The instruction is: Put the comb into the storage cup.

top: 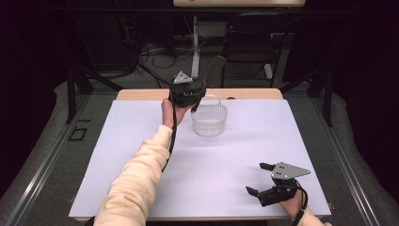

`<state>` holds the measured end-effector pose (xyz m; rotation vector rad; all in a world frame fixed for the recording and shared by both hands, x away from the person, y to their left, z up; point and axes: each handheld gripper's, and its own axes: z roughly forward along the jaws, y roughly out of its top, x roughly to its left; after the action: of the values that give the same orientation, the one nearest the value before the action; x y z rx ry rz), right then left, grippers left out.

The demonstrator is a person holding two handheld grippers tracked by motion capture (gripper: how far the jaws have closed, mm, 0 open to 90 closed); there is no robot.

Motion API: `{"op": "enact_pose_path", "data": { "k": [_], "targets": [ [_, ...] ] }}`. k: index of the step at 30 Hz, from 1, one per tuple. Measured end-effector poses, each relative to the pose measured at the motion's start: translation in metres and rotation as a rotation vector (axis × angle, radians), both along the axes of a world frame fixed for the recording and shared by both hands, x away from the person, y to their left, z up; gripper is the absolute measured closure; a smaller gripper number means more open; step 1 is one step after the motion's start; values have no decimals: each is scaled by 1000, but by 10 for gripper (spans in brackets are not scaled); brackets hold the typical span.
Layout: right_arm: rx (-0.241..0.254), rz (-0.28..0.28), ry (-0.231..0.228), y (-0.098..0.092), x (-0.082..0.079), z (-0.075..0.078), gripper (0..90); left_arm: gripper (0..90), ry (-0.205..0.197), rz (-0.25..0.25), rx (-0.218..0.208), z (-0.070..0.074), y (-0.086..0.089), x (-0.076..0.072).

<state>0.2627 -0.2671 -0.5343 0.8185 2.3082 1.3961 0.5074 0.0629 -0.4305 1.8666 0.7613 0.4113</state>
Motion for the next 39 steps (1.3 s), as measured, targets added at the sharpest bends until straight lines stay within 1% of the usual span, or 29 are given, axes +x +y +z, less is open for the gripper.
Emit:
{"op": "enact_pose_path", "data": {
  "k": [13, 19, 25, 39],
  "targets": [
    [-2, 2, 1, 0, 0, 0, 12, 725, 4, -21, -3, -4, -5, 3],
    [-3, 2, 2, 0, 0, 0, 12, 725, 6, -35, -19, -6, -7, 3],
    [-3, 2, 2, 0, 0, 0, 12, 725, 0, -48, -14, -6, -9, 4],
    [-6, -2, 3, -1, 0, 0, 12, 725, 7, -50, -19, -10, -10, 5]
  ]
}}
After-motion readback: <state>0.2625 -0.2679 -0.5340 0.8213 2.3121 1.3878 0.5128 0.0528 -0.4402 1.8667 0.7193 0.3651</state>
